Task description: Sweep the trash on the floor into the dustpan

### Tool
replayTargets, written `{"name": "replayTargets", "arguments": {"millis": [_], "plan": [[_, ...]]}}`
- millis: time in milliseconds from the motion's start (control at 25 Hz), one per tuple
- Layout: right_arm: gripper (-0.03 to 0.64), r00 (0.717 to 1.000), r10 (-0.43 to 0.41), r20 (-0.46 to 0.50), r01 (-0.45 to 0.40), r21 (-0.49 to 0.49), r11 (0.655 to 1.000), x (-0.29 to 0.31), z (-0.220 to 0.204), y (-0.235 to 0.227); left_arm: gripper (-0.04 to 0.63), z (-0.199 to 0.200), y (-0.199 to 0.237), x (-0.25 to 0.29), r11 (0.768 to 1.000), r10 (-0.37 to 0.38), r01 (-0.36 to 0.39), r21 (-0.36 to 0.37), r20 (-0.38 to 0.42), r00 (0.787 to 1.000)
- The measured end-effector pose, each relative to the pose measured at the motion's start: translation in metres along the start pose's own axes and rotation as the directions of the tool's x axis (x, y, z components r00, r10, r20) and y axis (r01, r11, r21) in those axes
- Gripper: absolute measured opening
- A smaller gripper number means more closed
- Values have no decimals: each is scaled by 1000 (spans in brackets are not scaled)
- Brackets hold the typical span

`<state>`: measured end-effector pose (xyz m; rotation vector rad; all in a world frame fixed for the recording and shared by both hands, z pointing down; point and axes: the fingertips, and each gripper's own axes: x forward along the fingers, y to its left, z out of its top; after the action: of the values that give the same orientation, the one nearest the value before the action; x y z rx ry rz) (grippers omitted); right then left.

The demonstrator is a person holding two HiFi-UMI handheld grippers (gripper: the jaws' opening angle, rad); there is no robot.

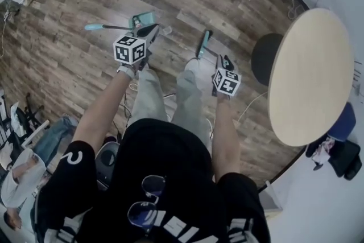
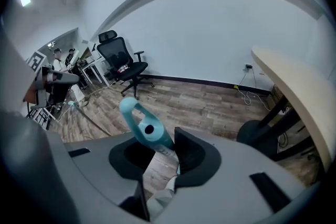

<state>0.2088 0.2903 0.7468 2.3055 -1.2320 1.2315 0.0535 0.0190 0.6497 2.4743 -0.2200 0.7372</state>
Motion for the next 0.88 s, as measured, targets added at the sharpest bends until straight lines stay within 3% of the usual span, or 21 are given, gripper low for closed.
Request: {"name": "replayTargets", "arguments": {"millis": [520, 880], "plan": [[104, 998, -67, -16, 68, 51, 996, 30, -19, 128, -3, -16, 111, -86, 999, 17, -16, -41, 4, 1000], [107, 999, -30, 12, 29, 63, 998, 66, -1, 220, -3, -19, 190, -145, 994, 73, -70, -83, 39, 997]]}}
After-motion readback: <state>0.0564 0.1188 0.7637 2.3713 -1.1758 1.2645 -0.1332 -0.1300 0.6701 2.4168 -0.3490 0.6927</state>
